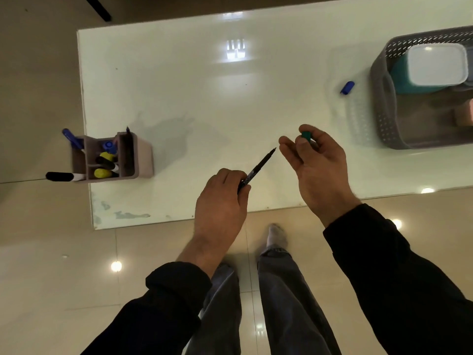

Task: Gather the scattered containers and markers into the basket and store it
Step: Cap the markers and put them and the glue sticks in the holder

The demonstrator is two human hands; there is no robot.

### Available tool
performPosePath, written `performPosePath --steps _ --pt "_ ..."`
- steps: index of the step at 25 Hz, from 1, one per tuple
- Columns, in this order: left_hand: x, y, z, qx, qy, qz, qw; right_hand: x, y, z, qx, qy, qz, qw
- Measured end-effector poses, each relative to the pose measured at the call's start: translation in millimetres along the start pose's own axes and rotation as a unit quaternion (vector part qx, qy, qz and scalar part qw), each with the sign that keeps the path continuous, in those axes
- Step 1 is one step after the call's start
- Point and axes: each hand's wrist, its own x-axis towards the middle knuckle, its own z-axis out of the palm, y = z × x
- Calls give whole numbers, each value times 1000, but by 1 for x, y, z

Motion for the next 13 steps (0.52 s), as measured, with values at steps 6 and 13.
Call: performPosePath --steps 6,13 --pt "-6 -32 -31 4 18 9 1000 -20 12 45 -57 -20 -76 995" --pt "-15 -67 -60 3 37 -2 999 -36 36 87 -100 -38 -85 991"
